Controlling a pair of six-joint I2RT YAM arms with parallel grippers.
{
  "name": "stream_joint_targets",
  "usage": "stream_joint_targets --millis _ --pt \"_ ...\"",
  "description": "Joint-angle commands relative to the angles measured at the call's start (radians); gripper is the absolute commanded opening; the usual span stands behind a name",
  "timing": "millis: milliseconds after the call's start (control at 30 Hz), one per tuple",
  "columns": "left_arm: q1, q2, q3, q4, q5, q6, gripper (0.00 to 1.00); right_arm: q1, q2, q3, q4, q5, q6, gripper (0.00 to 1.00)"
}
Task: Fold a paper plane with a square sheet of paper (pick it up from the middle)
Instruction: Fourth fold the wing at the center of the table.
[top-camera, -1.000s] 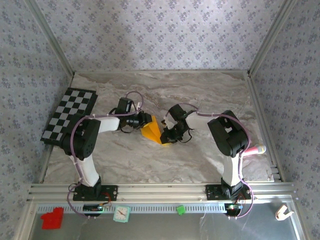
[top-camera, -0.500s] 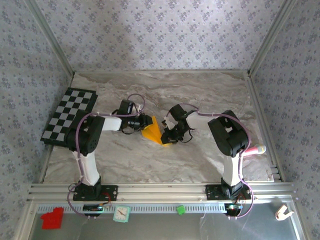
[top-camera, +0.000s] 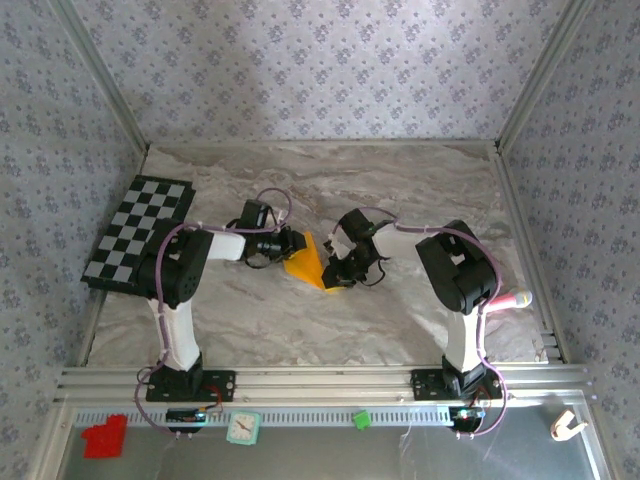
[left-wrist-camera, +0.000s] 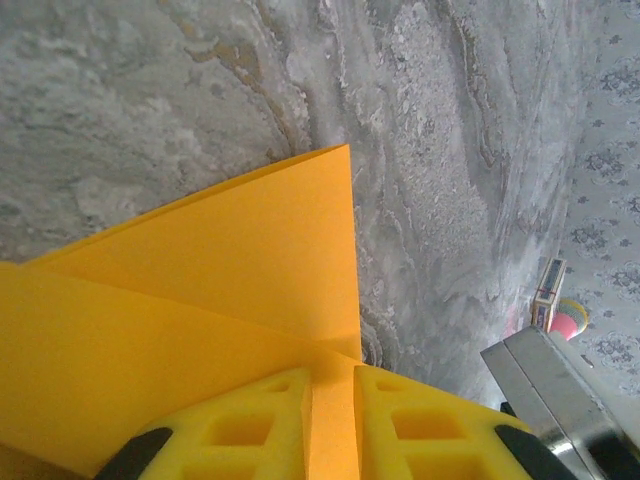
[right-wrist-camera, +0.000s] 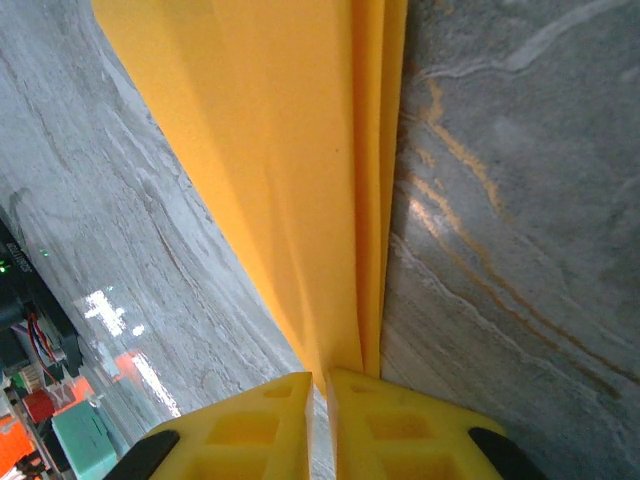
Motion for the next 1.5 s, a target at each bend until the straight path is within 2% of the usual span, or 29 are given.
stream_joint_targets --millis 0,167,267,467,667,933,1267,1467 --pt "-0.007 0.032 0.019 -0.049 -0.043 0.010 0.19 -0.007 -0.002 -0.039 -0.038 0.044 0.011 0.14" --pt "-0.007 0.053 0.016 -0.102 -0.068 0.014 0.18 -0.009 -0.095 -0.034 0.087 0.014 0.102 0.17" --pt "-0.007 0.062 0.010 -0.114 -0.078 0.007 0.17 0.003 -0.132 -0.022 0.141 0.041 0.152 0.18" --pt "-0.012 0.067 0.003 -0.128 -0.088 0.002 0.17 0.030 -0.083 0.018 0.183 0.106 0.199 0.17" --pt "-0.013 0.064 0.006 -0.146 -0.101 0.001 0.17 0.043 -0.008 0.079 0.171 0.125 0.207 0.15" --pt "-0.020 0.051 0.031 -0.163 -0.091 -0.002 0.17 0.039 0.036 0.069 0.142 0.179 0.223 0.14" --pt "-0.035 -0.082 0.079 -0.211 -0.045 0.069 0.19 0.033 0.072 0.053 0.048 0.245 0.214 0.11" --pt "-0.075 -0.124 0.030 -0.214 -0.058 0.076 0.14 0.034 0.082 0.061 0.025 0.259 0.221 0.10"
